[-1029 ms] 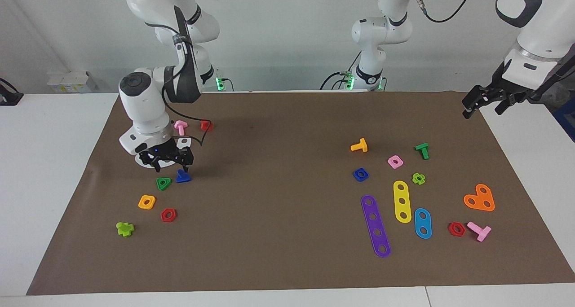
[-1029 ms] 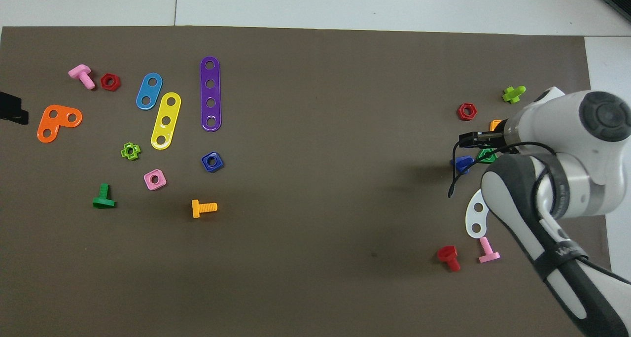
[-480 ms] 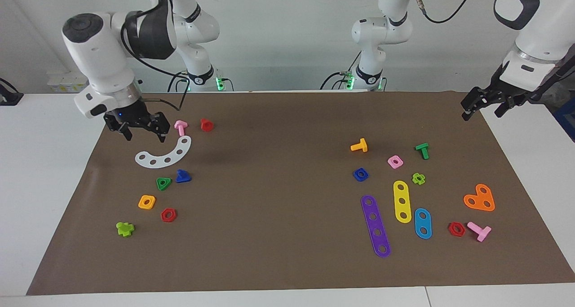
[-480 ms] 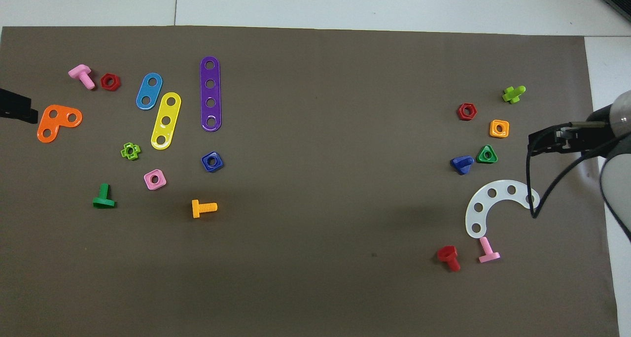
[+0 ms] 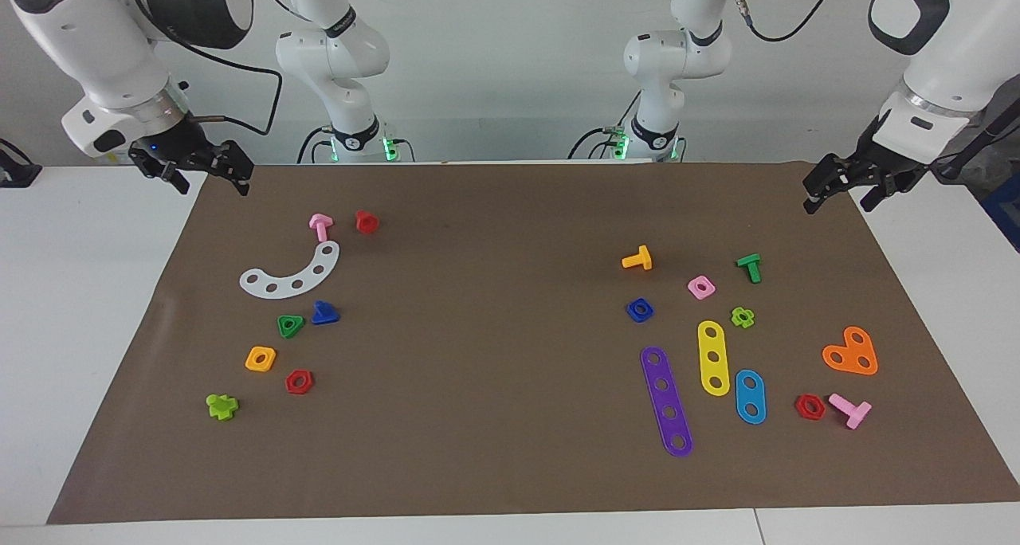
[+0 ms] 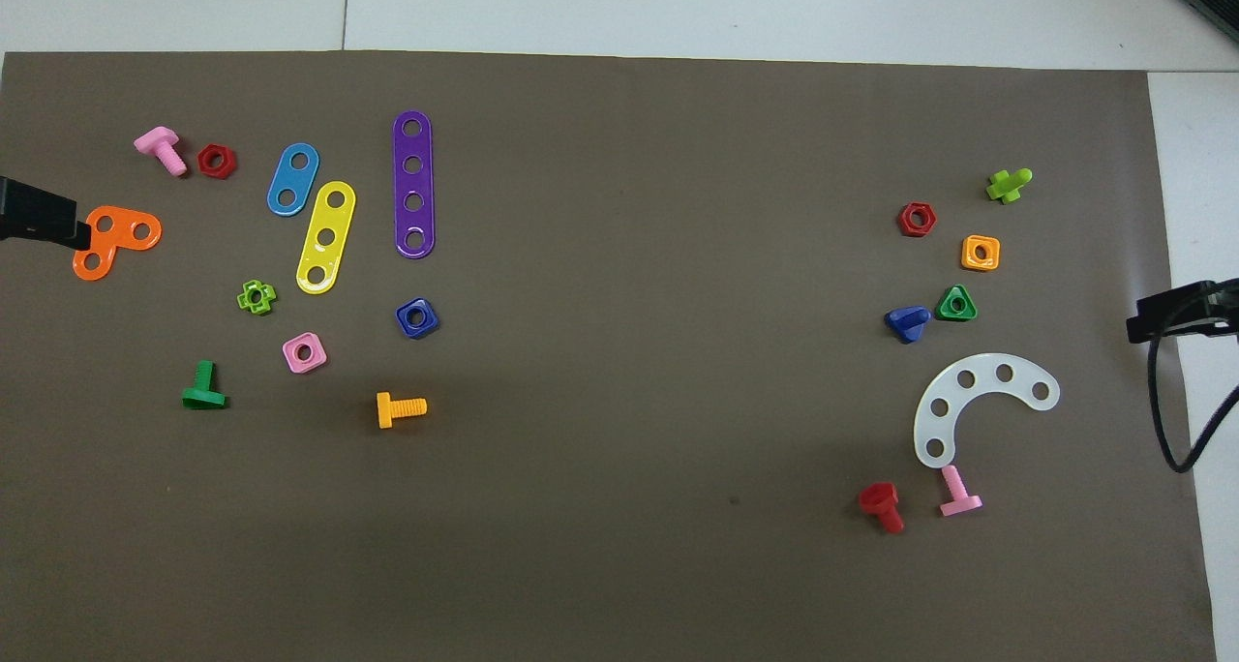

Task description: Unscrew and place screws in storage area

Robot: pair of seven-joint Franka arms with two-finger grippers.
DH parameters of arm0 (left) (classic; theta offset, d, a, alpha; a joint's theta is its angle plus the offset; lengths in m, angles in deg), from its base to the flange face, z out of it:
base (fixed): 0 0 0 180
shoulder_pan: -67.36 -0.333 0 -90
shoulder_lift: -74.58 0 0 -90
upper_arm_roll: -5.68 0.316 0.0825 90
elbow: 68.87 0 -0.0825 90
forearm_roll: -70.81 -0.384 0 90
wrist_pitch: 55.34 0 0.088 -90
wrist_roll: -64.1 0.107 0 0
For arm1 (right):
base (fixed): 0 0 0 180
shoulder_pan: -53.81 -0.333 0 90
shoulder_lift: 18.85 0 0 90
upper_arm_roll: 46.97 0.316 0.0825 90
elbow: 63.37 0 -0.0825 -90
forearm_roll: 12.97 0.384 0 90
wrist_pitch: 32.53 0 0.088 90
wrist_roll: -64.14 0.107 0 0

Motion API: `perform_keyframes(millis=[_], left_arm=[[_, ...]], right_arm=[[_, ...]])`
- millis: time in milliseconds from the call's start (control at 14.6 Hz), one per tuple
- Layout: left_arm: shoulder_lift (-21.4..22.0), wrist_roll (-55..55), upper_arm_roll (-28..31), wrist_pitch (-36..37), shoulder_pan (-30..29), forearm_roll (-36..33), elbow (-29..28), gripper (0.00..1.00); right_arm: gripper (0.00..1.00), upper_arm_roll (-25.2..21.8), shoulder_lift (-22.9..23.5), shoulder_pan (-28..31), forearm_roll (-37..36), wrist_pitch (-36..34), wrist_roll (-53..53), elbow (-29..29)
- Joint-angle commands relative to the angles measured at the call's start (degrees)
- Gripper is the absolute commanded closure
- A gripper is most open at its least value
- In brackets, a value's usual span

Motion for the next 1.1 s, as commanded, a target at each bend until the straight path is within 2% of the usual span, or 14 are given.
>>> perform_keyframes(millis=[0, 754, 1029], left_arm=[[2.3, 0.9, 0.1, 0.1, -0.1, 0.9, -2.3, 0.0], [2.6, 1.1, 0.1, -0.4, 0.0, 0.9, -3.5, 0.0], [2.6, 1.1, 0.1, -0.4, -0.1, 0.9, -3.5, 0.0]], right_arm=[[0.0, 1.1, 0.4, 0.0, 0.3, -5.7, -0.5, 6.4], [0.0, 1.7, -0.2, -1.4, 1.5, -4.8, -0.3, 5.6], [0.0, 1.7, -0.4, -2.2, 1.5, -3.0, 2.8, 4.3]])
